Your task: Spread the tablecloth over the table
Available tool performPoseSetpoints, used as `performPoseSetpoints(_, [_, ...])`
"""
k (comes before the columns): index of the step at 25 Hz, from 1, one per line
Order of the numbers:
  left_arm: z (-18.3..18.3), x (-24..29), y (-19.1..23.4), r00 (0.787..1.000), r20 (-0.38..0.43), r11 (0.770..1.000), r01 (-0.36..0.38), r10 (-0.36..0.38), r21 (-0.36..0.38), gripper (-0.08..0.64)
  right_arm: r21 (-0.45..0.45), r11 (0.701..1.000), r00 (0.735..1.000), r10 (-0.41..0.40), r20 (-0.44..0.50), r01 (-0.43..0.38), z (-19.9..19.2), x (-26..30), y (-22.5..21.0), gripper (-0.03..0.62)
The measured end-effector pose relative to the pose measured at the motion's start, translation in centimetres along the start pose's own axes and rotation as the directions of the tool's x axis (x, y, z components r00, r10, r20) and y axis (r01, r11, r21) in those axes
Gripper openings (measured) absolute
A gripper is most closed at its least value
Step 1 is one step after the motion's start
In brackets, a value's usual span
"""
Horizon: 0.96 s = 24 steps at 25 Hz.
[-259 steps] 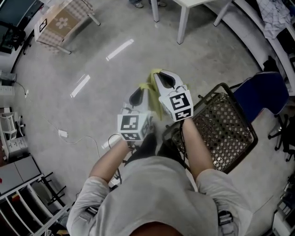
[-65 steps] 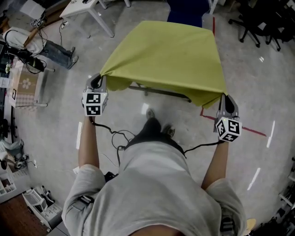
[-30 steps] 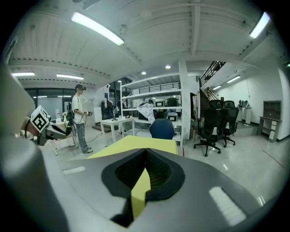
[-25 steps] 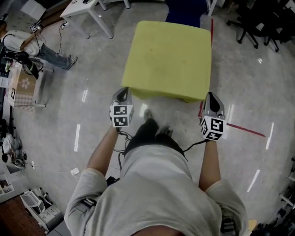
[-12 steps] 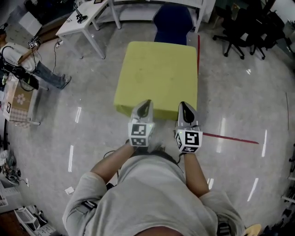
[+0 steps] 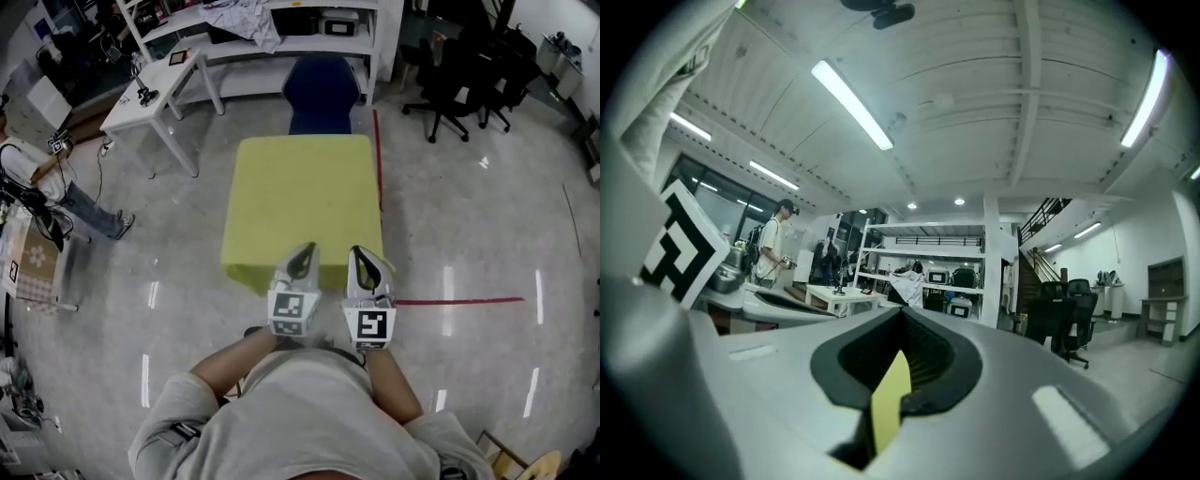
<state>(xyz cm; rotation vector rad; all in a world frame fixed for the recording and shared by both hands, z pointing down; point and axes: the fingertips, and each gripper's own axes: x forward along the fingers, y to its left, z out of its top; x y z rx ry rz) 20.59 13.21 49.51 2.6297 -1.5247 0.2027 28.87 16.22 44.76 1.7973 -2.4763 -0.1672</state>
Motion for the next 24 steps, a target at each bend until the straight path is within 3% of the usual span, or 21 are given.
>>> performPoseSetpoints(11, [0.6,0.2,-3.6,0.995,0.008,0.994,0.102,-0.103,0.041,0.020,-0.031,0.998,0.999,-0.051,-0.006,0.051,0.9,-2.2,-0.4,0.006])
performPoseSetpoints(16, [0.6,0.3,-4.2,0.993,0.004,0.992,0.119,-0.120,0.043,0.020,-0.070,0.994,0.995,-0.092,-0.036,0.089,0.3,-2.8,-0.9,0.006])
performPoseSetpoints(24, [0.4,-0.4,-4.0,0.991,-0.008,0.990,0.131,-0.131,0.048,0.020,-0.106,0.991,0.996,-0.086,-0.037,0.082,0.5,-2.8,-0.3,0.006])
